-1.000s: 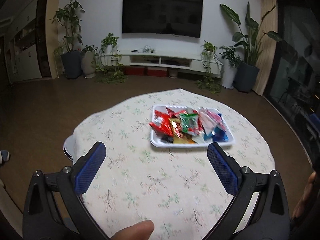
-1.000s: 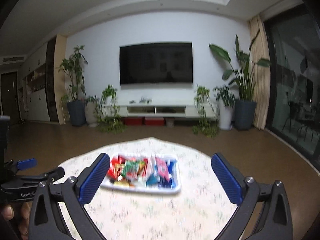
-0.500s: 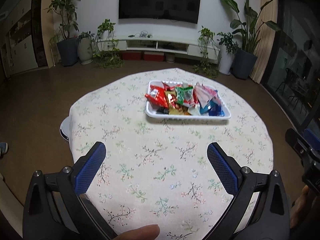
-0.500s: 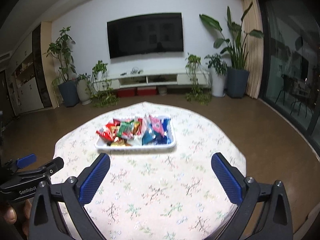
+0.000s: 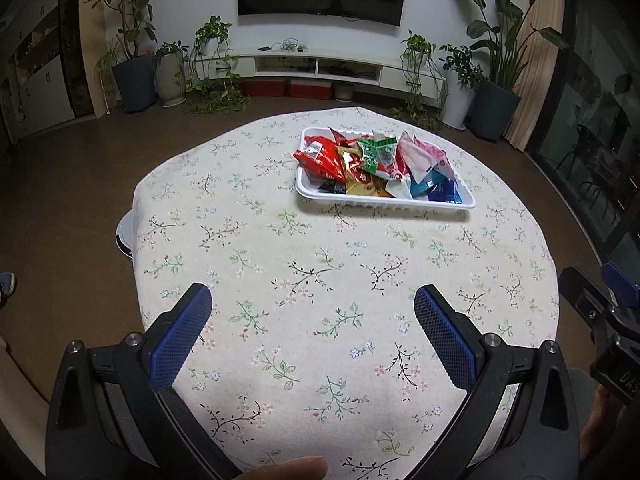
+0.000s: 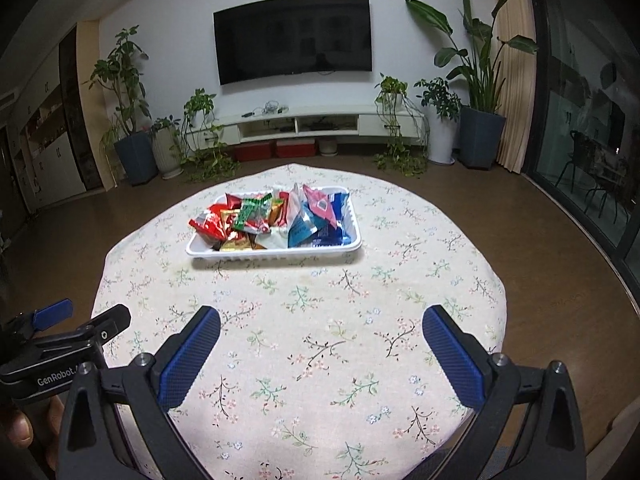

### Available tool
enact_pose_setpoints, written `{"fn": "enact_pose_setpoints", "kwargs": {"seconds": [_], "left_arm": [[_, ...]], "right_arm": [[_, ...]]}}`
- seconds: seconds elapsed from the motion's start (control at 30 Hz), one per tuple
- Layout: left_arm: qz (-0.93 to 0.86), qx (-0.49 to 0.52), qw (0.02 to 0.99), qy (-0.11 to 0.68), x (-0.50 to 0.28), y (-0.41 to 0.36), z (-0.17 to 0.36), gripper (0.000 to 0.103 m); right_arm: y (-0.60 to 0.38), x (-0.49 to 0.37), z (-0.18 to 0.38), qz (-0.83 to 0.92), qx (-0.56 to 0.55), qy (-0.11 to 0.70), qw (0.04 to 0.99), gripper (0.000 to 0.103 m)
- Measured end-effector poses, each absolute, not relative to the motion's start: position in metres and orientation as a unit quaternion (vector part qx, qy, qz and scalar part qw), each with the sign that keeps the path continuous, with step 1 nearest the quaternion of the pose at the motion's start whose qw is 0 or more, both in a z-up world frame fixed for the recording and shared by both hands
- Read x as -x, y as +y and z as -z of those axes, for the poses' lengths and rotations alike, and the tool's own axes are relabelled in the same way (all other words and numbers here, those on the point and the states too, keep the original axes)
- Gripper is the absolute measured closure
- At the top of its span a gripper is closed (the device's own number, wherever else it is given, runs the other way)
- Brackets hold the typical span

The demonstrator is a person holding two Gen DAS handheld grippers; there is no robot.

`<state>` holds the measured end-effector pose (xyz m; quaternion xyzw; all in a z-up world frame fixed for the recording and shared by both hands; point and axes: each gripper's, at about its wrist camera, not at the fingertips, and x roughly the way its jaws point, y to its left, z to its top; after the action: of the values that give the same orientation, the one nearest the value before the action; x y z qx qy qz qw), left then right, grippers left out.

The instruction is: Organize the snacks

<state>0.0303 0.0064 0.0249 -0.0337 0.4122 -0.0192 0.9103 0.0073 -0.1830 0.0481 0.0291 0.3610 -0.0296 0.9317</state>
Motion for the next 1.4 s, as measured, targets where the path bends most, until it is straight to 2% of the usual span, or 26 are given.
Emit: {"fn": "enact_pose_setpoints", "kwargs": {"seconds": [1.4], "left_arm": [[0.029, 0.027, 0.904, 0.427, -0.029, 0.003, -0.011, 0.000]], "right_arm": [[-0.173, -0.010, -0.036, 0.025, -0.026, 0.384, 0.923, 0.000]]}}
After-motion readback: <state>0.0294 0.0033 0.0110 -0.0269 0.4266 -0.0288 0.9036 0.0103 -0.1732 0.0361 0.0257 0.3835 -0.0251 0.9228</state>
